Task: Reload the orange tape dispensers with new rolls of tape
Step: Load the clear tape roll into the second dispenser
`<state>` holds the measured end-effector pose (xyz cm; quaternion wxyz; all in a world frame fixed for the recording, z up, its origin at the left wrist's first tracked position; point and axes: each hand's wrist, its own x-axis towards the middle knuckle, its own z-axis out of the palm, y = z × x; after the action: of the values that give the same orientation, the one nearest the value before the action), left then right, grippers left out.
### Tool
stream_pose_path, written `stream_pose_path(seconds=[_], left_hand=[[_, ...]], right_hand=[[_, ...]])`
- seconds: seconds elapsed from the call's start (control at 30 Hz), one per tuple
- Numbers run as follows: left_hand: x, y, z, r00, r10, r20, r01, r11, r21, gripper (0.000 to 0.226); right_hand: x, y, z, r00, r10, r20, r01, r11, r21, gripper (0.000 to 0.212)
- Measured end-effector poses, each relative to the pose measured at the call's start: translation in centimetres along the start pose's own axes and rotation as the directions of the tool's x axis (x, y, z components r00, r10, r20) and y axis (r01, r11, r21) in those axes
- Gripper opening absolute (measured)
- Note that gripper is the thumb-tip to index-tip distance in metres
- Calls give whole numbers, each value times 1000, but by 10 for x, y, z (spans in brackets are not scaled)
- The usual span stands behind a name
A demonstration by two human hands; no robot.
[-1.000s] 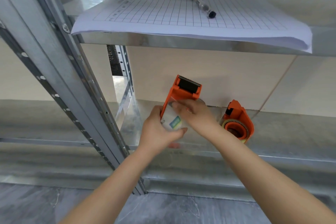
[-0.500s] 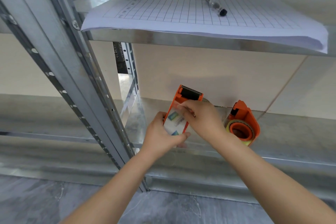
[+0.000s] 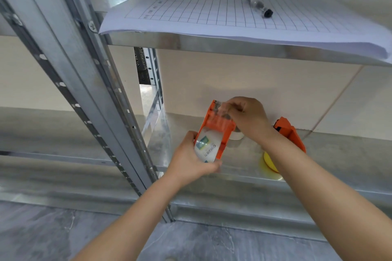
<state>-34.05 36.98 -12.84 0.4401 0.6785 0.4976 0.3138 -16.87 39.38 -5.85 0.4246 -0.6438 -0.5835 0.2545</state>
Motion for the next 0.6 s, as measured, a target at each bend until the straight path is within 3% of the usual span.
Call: stream_pose_path(seconds=[0.1,0.3,0.47,0.6], left_hand=[[-2,-5,-3,998,-8,66,8,1000,6,57],[-10,-10,7,1000,1,29,-1,1000,-19,49],[-11,-9,7,1000,5,6,-4,999,-48,47],[-18,-12,10,999,-5,-45,3,999,-44,44]], right_hand=[[13,2,-12,997,9,-70,-5,998,57,23],[28,11,-19,1000,24,6,-24,999,43,21],[39,30,-29,986,149,-80,-128,967,220,25],[38,47,-20,962,272,30,-270,928,258,26]])
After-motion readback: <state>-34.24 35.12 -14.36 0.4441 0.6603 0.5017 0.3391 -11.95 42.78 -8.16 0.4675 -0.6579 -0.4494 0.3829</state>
